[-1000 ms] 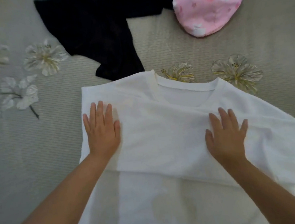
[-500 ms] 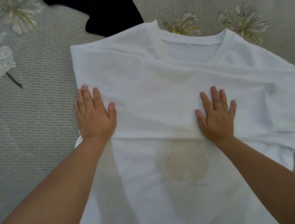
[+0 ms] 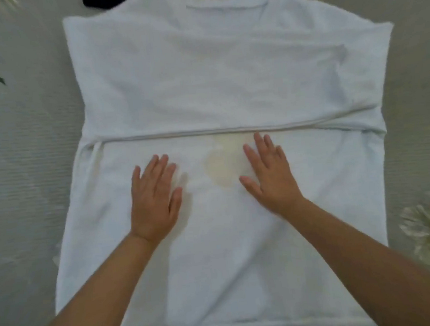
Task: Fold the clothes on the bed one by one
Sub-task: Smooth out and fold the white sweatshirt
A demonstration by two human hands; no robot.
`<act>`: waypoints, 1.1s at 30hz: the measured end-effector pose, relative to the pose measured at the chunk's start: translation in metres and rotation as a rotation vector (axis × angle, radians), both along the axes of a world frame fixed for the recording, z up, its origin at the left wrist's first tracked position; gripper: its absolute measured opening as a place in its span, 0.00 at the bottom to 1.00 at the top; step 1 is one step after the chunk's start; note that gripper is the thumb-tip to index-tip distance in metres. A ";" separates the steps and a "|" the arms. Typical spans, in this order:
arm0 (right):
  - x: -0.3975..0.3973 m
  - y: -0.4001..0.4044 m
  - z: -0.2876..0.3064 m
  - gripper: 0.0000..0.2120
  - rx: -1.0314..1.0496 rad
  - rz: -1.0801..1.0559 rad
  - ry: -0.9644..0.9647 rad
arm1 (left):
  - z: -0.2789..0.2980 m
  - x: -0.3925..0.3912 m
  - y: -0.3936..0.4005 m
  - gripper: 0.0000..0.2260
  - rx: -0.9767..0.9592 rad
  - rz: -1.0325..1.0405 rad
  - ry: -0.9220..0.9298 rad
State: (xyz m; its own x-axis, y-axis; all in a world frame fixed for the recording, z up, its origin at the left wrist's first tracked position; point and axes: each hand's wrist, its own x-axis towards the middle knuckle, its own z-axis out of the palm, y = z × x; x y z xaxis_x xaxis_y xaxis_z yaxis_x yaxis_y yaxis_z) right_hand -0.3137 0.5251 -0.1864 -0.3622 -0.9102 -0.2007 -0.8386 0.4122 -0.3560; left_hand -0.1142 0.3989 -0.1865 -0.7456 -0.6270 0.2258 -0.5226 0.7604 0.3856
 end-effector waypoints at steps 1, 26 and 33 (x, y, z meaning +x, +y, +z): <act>0.013 0.034 -0.001 0.26 -0.010 0.069 0.069 | -0.001 0.014 0.031 0.20 0.054 -0.069 -0.073; 0.053 0.277 0.028 0.26 -0.111 0.127 0.207 | -0.002 0.103 0.215 0.50 -0.081 -0.147 -0.689; 0.063 0.291 0.052 0.25 -0.041 0.171 0.250 | 0.002 0.100 0.233 0.40 0.223 0.116 -0.599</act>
